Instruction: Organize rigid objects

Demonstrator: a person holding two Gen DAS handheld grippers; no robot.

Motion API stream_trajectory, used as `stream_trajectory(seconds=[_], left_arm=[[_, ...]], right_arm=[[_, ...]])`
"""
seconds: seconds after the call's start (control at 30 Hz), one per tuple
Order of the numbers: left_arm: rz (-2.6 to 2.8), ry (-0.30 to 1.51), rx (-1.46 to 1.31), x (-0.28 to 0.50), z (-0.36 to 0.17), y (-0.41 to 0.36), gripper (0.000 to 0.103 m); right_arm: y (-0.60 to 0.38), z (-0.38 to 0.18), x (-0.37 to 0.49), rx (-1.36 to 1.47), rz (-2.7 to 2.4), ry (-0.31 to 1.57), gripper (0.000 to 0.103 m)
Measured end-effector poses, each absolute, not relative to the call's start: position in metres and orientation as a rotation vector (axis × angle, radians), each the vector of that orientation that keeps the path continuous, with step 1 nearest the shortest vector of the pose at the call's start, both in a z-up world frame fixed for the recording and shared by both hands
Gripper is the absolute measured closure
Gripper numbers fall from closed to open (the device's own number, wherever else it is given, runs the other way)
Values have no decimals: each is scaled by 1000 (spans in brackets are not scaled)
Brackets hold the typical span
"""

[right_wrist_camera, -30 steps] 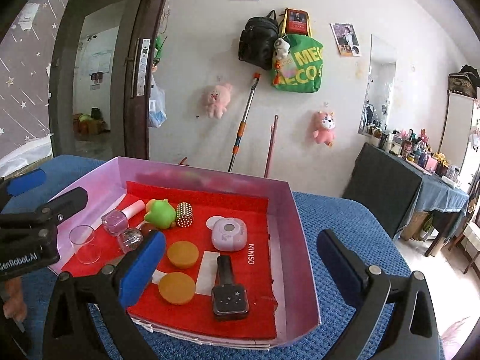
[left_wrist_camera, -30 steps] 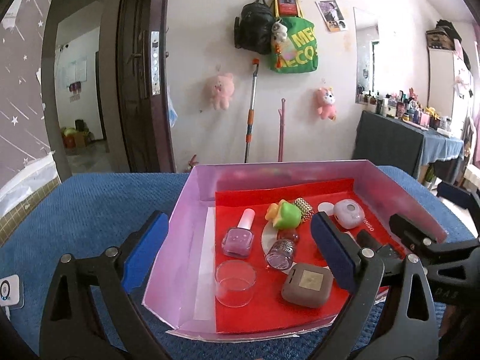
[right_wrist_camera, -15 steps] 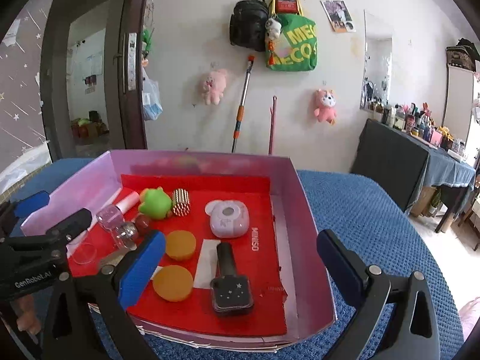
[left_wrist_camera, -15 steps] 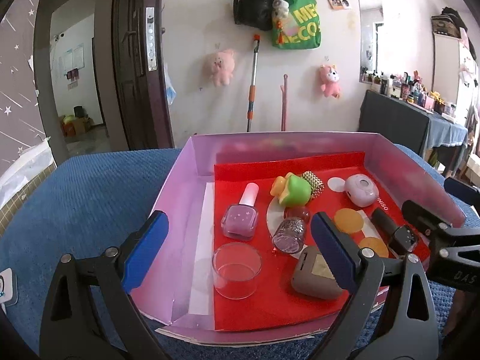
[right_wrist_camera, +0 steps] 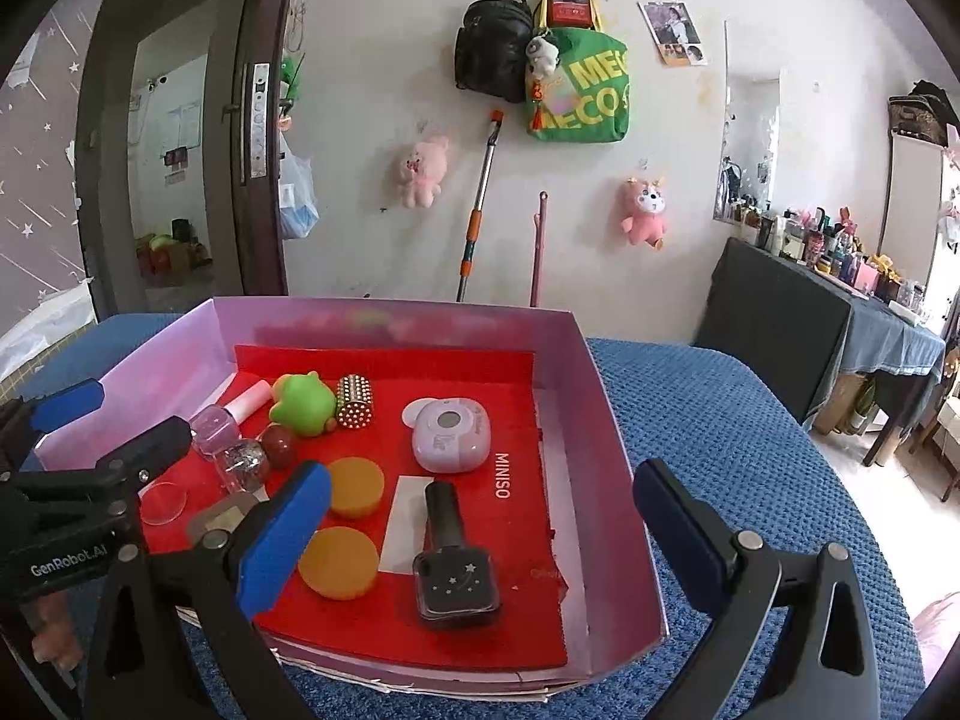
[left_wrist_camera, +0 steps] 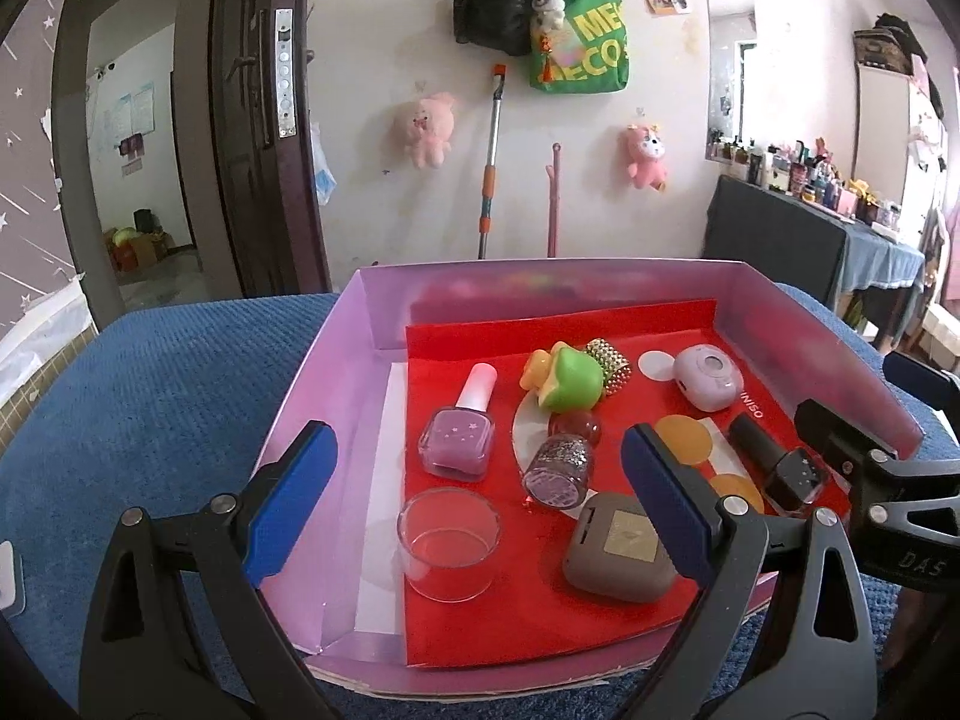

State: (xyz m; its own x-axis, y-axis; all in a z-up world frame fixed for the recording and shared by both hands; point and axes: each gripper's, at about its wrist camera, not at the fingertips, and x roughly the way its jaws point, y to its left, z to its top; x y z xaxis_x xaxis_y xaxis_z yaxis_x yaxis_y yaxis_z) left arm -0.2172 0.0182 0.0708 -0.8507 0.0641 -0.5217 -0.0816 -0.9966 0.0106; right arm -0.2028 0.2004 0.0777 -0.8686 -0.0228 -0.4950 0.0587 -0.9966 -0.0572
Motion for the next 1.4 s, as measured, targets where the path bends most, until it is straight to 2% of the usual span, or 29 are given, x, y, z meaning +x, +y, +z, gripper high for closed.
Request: stream_trajectory(seconds=[1.4], left_arm=[[2919, 56, -860, -219, 69, 21, 6]], right_arm=[[203, 75, -208, 822, -3005, 114, 0]])
